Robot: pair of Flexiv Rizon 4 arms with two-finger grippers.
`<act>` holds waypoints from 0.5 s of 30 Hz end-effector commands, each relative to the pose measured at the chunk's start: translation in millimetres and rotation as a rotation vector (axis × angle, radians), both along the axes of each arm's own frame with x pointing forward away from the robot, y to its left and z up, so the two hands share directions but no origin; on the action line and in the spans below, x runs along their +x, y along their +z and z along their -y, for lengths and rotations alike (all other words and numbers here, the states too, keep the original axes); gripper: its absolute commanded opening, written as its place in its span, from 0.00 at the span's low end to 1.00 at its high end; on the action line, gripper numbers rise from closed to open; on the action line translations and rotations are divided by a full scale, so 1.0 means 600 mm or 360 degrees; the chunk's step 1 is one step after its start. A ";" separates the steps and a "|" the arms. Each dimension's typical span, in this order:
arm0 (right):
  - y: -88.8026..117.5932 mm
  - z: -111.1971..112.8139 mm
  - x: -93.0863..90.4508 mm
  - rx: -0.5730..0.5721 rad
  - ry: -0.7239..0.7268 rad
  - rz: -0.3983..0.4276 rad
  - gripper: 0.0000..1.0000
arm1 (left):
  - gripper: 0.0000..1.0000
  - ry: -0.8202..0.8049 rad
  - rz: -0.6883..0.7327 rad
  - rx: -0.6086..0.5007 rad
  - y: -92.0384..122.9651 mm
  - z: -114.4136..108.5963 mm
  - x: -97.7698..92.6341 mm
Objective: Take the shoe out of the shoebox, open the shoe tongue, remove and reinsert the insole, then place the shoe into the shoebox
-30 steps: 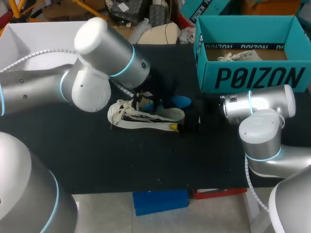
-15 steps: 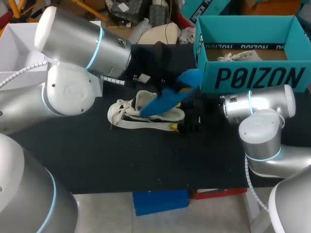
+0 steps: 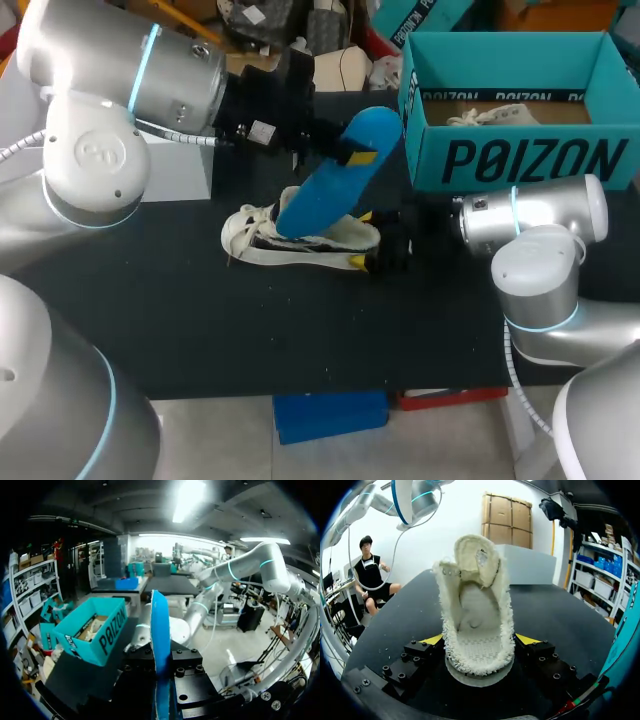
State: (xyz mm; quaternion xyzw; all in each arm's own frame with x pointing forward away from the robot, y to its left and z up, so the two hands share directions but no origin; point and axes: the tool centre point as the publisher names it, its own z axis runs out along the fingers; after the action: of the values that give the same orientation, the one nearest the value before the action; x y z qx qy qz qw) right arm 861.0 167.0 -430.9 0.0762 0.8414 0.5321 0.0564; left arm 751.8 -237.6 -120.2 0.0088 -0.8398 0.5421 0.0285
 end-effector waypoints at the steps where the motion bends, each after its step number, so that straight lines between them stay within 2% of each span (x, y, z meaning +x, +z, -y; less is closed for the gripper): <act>1: -0.005 -0.002 -0.001 -0.0001 -0.0001 0.0000 0.00 | 0.00 0.0005 0.0003 0.0002 0.000 -0.003 -0.004; 6: -0.005 -0.002 -0.001 -0.0001 -0.0001 0.0000 0.00 | 0.00 0.0005 0.0003 0.0002 0.000 -0.003 -0.004; 7: -0.005 -0.002 -0.001 -0.0001 -0.0001 0.0000 0.00 | 0.00 0.0055 -0.0145 -0.0101 -0.002 -0.017 -0.011; 8: -0.005 -0.002 -0.001 -0.0001 -0.0001 0.0000 0.00 | 0.00 0.0074 -0.0196 -0.0147 -0.003 -0.022 -0.015; 12: -0.005 -0.002 -0.001 -0.0001 -0.0001 0.0000 0.00 | 0.00 0.0143 -0.0363 -0.0348 0.002 -0.037 -0.027; 15: -0.005 -0.002 -0.001 -0.0001 -0.0001 0.0000 0.00 | 0.00 0.0182 -0.0446 -0.0510 0.023 -0.042 -0.034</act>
State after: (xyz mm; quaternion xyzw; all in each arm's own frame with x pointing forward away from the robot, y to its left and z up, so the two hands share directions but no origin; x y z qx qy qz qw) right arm 861.0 167.0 -430.9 0.0761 0.8414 0.5321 0.0564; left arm 744.9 -223.8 -105.2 0.0823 -0.7966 0.5910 0.0969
